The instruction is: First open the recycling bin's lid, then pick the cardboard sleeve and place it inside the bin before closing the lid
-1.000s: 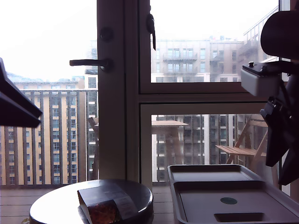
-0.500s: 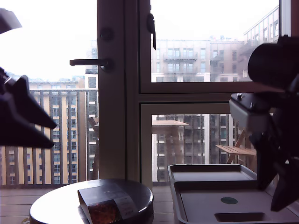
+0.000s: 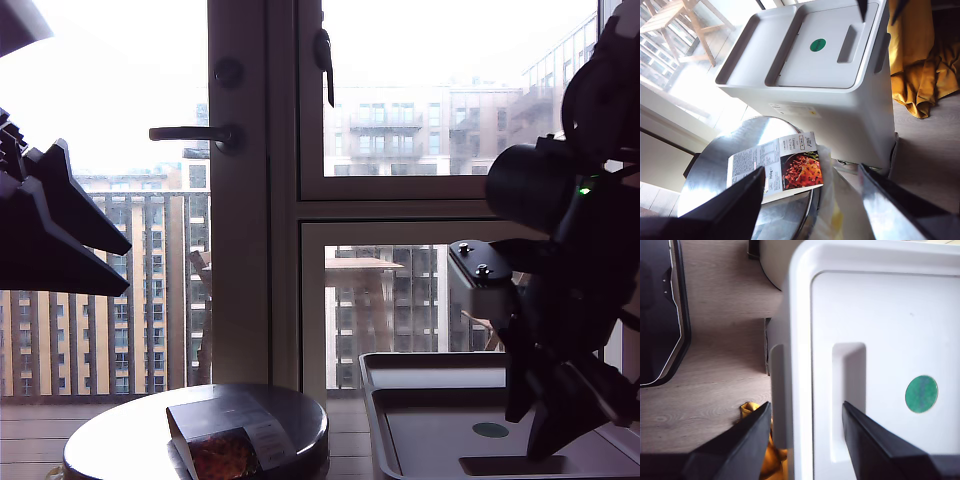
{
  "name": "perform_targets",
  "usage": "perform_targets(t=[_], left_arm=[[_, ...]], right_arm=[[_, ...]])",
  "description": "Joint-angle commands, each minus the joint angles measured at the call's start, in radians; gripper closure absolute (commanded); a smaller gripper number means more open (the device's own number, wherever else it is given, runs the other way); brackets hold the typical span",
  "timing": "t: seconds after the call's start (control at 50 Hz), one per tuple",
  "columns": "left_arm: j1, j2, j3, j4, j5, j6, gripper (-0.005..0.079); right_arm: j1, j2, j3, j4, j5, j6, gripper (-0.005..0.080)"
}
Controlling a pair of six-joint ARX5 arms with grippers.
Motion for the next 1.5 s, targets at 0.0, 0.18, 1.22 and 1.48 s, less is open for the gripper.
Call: perform_targets(t=[0.0, 0.18, 1.22, 1.48], left_arm=[[-0.003, 0.005, -0.009, 0.006, 0.0, 0.008, 0.0206], [-0.003, 0.005, -0.009, 0.007, 0.0, 0.008, 0.0206], [-0.003, 0.005, -0.009, 0.034, -0.007, 0.008, 0.0206], [-0.003, 0.005, -0.009, 0.033, -0.007, 0.007, 0.0206]], right_arm=[[-0.003, 0.041, 0.001, -0.002, -0.006, -0.002, 0.0348], [-0.003, 0.089, 0.012, 0.0, -0.031, -0.002, 0.0348], [-0.021, 0.205, 0.036, 0.159, -0.033, -0.017, 0.0765], [-0.02, 0.196, 0.095, 0.059, -0.014, -0.016, 0.0765]])
